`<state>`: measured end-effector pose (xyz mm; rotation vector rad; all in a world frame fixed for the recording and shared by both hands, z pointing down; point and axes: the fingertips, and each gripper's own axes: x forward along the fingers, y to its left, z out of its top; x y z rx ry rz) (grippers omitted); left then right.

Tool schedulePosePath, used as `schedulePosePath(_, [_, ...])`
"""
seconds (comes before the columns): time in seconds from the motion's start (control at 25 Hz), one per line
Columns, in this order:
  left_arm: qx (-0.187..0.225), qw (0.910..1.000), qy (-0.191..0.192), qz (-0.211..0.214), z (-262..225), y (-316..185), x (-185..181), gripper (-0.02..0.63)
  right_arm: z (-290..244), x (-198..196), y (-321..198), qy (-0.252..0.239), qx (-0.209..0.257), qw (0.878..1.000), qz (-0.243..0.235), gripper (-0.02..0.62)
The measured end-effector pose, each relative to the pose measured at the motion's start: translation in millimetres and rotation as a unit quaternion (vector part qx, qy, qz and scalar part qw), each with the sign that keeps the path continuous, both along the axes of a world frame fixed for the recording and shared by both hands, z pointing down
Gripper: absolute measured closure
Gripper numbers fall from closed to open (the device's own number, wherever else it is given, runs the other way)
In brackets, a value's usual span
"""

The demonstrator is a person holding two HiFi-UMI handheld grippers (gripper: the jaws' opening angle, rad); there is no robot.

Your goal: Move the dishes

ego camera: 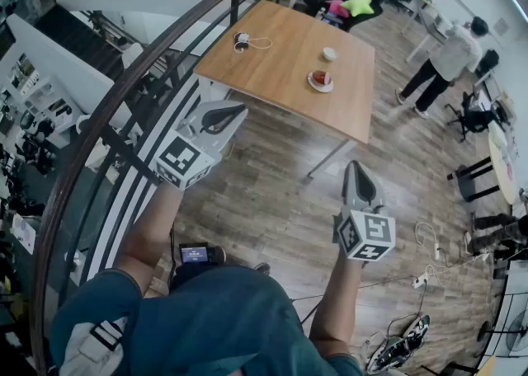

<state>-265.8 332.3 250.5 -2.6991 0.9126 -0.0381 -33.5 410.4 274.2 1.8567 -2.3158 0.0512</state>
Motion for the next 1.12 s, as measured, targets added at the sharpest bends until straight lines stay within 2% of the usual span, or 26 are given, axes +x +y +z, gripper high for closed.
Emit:
schedulePosePath(0.56, [-0.007,1.0,0.002,0.002,3,-7,-12,0.61,-3,-12,-4,0.001,-0.004,1.0,0.003,0.588])
schedulePosePath(0.84, [-0.011,0.9999,0.005,0.009,7,-16,-30,0.61,-11,-29,-11,-0.022,0.022,0.999,0.006,0.586])
schedulePosePath(1.12, [-0.017,0.9997,0.01,0.015,17,-25,-24,0.609,-3,-26,-14,-0.022,0.021,1.0,0.008,0.584])
